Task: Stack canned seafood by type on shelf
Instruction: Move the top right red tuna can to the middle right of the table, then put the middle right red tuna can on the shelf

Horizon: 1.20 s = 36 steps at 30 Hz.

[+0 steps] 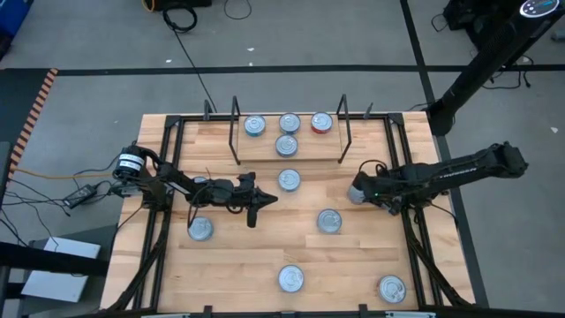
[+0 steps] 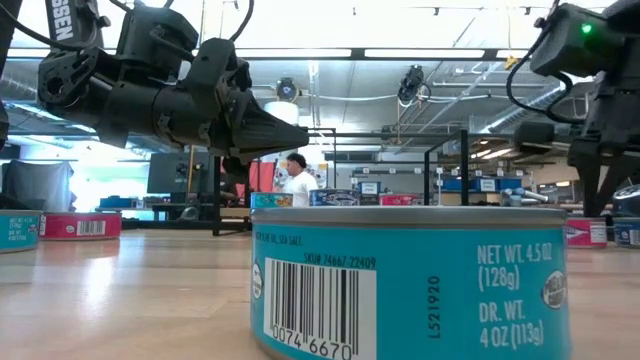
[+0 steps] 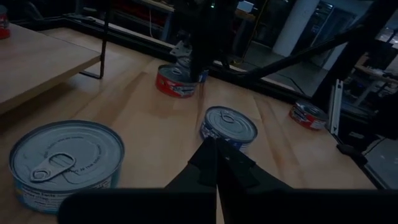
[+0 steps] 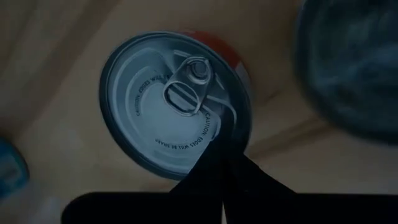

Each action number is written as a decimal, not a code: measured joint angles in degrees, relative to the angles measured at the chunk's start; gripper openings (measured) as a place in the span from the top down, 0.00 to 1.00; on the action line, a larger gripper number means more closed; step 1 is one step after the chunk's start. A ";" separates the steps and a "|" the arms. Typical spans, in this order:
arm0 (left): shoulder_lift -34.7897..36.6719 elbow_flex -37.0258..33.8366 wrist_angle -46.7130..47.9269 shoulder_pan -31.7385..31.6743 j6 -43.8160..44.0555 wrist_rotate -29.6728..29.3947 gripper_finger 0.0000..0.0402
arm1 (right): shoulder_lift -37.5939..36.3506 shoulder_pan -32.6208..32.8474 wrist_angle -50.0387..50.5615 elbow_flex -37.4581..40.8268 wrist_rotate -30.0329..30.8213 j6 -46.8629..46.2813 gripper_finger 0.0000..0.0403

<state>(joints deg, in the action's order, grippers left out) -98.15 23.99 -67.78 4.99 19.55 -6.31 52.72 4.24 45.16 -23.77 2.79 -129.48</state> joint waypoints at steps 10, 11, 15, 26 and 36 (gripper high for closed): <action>0.00 0.00 -0.01 0.00 -0.04 1.97 1.00 | 10.48 5.57 -9.86 -3.16 -0.07 -0.04 1.00; 0.00 0.00 -0.01 0.00 -0.02 2.05 1.00 | 11.51 5.85 -9.63 -3.93 -0.07 -0.03 1.00; 0.00 0.00 -0.01 0.00 -0.03 2.12 1.00 | 15.15 6.66 -9.51 -6.92 -0.17 0.03 1.00; 0.02 0.00 -0.01 0.00 -2.82 2.12 1.00 | 16.43 5.50 -7.66 -12.40 3.35 26.05 0.96; 0.02 0.00 -0.01 0.00 -2.82 2.10 1.00 | 14.24 7.24 -1.17 -18.85 1.84 76.72 0.81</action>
<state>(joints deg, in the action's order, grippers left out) -98.13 23.99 -67.79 4.99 16.73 -4.21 66.96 11.48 43.99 -42.62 4.62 -52.76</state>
